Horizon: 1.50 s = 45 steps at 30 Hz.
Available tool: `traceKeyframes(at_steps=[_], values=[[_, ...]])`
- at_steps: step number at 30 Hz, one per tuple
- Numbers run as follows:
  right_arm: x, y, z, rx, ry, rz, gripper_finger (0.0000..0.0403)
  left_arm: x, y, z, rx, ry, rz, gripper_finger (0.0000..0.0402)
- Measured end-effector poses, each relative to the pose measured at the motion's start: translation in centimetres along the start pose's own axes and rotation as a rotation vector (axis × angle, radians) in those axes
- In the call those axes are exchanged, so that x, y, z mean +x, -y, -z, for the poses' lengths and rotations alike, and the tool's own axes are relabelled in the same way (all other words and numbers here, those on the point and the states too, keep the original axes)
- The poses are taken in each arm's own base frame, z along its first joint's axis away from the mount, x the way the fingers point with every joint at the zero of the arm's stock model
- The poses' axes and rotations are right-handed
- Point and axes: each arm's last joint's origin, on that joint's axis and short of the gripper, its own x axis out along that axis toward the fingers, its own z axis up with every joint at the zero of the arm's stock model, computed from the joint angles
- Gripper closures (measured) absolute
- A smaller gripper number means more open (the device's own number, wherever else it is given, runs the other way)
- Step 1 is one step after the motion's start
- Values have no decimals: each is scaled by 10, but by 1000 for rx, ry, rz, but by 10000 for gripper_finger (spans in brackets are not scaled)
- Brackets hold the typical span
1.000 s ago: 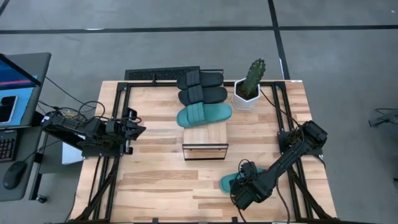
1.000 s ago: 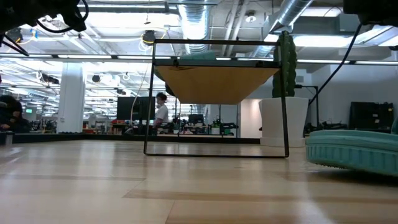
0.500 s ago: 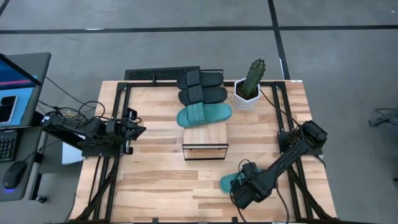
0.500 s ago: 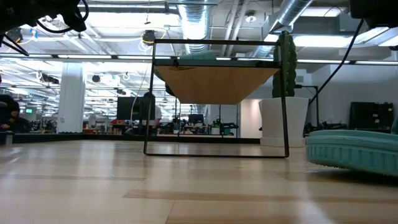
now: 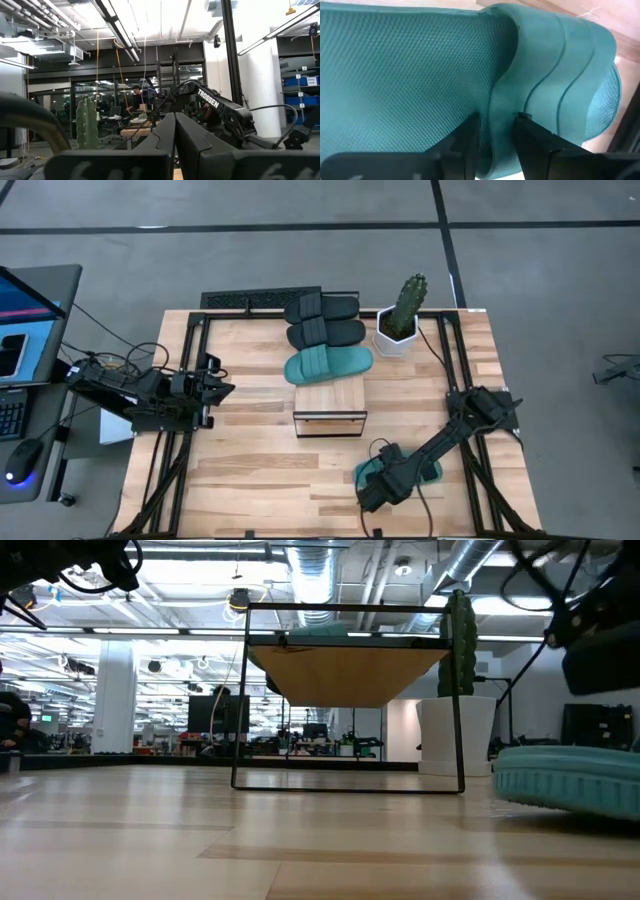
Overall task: Pick and place slides into the shelf
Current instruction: Put the green slipper on the shelf
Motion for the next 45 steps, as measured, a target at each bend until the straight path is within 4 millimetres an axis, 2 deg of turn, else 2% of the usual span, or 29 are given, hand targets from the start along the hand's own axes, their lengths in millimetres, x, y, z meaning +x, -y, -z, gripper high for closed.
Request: traceKeyframes(at_steps=[6, 13, 17, 32, 37, 41, 45], values=[[2, -6, -6, 24, -34, 40, 294, 0, 0, 0, 0, 0, 0, 402], [-25, -2, -3, 36, -7, 94, 294, 0, 0, 0, 0, 0, -1, 401], [-32, -2, -1, 28, -14, 87, 294, 0, 0, 0, 0, 0, -1, 401], [-34, 2, -1, 29, -49, 140, 294, 0, 0, 0, -1, 1, -2, 401], [-27, 5, -3, 33, -64, 169, 298, 0, 0, 0, 0, 0, -2, 401], [-16, 4, -4, 32, -68, 166, 316, 0, 0, 0, 0, 0, -2, 401], [-8, 4, -5, 22, -70, 162, 381, 0, 0, 0, -1, 0, -2, 401]])
